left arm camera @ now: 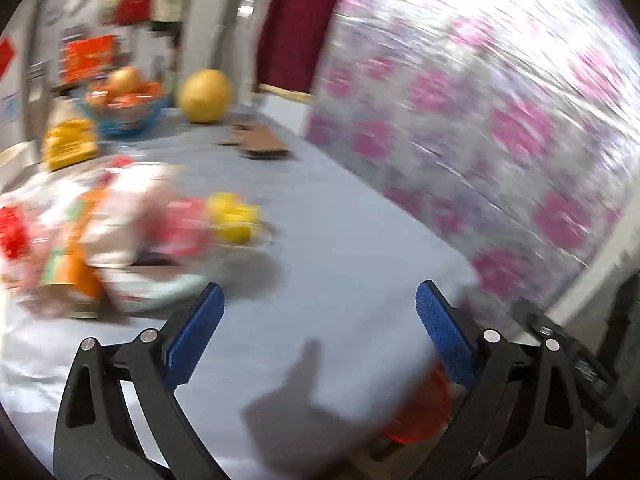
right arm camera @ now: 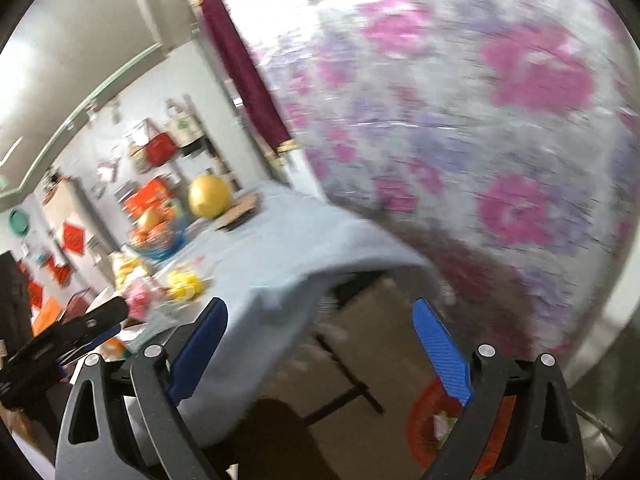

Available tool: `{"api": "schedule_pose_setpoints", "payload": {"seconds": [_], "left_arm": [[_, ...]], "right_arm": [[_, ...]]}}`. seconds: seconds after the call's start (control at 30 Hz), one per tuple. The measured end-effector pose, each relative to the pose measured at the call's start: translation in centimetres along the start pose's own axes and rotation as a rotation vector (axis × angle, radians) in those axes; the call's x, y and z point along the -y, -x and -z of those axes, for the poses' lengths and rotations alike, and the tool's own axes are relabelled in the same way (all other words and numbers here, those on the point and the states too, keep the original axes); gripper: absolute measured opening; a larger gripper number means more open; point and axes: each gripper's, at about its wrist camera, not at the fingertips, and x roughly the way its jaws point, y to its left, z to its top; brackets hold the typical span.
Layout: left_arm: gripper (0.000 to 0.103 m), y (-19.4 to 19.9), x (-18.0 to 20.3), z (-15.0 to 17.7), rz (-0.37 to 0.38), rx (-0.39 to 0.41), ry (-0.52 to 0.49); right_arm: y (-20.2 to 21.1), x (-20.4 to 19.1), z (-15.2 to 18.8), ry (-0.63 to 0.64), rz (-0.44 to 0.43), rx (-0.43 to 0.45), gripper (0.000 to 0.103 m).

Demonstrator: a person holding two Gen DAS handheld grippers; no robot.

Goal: Collect trash
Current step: 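Open both grippers over the red basket, dropping bag and cup, then grasp striped box with left gripper while right gripper grasps white medicine box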

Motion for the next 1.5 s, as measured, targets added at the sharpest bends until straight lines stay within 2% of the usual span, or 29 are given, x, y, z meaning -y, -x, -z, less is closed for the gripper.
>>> {"api": "schedule_pose_setpoints", "payload": {"seconds": [0.13,0.27,0.37,0.5,0.6,0.63,0.73,0.77,0.83,0.87,0.9,0.93,0.97,1.13,1.23,1.27,1.3,1.37,1.5], "left_arm": [[0.093,1.1,-5.8,-0.5,-0.1,0.019,0.087],[0.093,2.1,-12.1,-0.7,-0.133,0.019,0.206],[0.093,2.0,-15.4,-0.6,-0.141,0.009,0.278],[0.093,0.8,-19.0,0.3,-0.092,-0.049,0.392],[0.095,0.2,-20.8,1.0,0.011,-0.081,0.481],[0.096,0.6,-21.2,1.1,0.035,-0.06,0.495],[0.096,0.7,-21.4,1.3,0.042,-0.055,0.502],[0.096,0.6,-21.4,1.3,0.047,-0.056,0.499],[0.096,0.5,-21.4,1.2,0.074,-0.06,0.495],[0.096,0.4,-21.3,1.1,0.088,-0.063,0.494],[0.096,0.4,-21.2,1.1,0.09,-0.064,0.491],[0.096,0.4,-21.2,1.1,0.098,-0.065,0.488],[0.096,0.3,-21.2,1.1,0.104,-0.067,0.485],[0.096,0.1,-20.6,0.8,0.096,-0.07,0.457],[0.096,0.2,-19.3,0.4,0.051,-0.063,0.401],[0.096,0.3,-19.0,0.4,0.035,-0.062,0.383],[0.096,0.2,-18.5,0.3,0.014,-0.064,0.36],[0.096,0.0,-18.0,0.3,-0.006,-0.075,0.335],[0.096,-0.5,-18.2,0.2,0.0,-0.103,0.34]], "right_arm": [[-2.6,-5.9,0.1,0.068,-0.102,-0.031,0.095],[-5.7,-12.3,0.7,0.192,-0.153,-0.079,0.095],[-7.9,-16.0,1.1,0.273,-0.163,-0.1,0.095],[-11.4,-19.7,1.6,0.321,-0.184,-0.172,0.095],[-13.5,-21.4,1.7,0.354,-0.177,-0.217,0.095],[-14.1,-21.8,1.7,0.36,-0.171,-0.23,0.095],[-15.7,-22.3,1.4,0.355,-0.171,-0.266,0.095],[-16.2,-22.2,1.4,0.352,-0.173,-0.272,0.091],[-16.9,-22.0,1.7,0.354,-0.181,-0.29,0.073],[-17.3,-21.8,2.0,0.348,-0.2,-0.302,0.057],[-17.2,-21.4,2.1,0.335,-0.2,-0.29,0.036],[-17.2,-21.2,2.2,0.326,-0.204,-0.289,0.021],[-16.9,-20.7,2.3,0.305,-0.227,-0.292,0.018],[-14.7,-18.0,2.5,0.235,-0.28,-0.268,0.019],[-14.2,-17.6,2.1,0.241,-0.262,-0.254,0.03],[-13.9,-17.5,1.9,0.235,-0.263,-0.245,0.039],[-13.8,-17.4,1.7,0.232,-0.262,-0.24,0.054],[-13.7,-17.4,1.6,0.24,-0.275,-0.252,0.075],[-14.2,-18.3,2.4,0.274,-0.296,-0.298,0.08]]}}
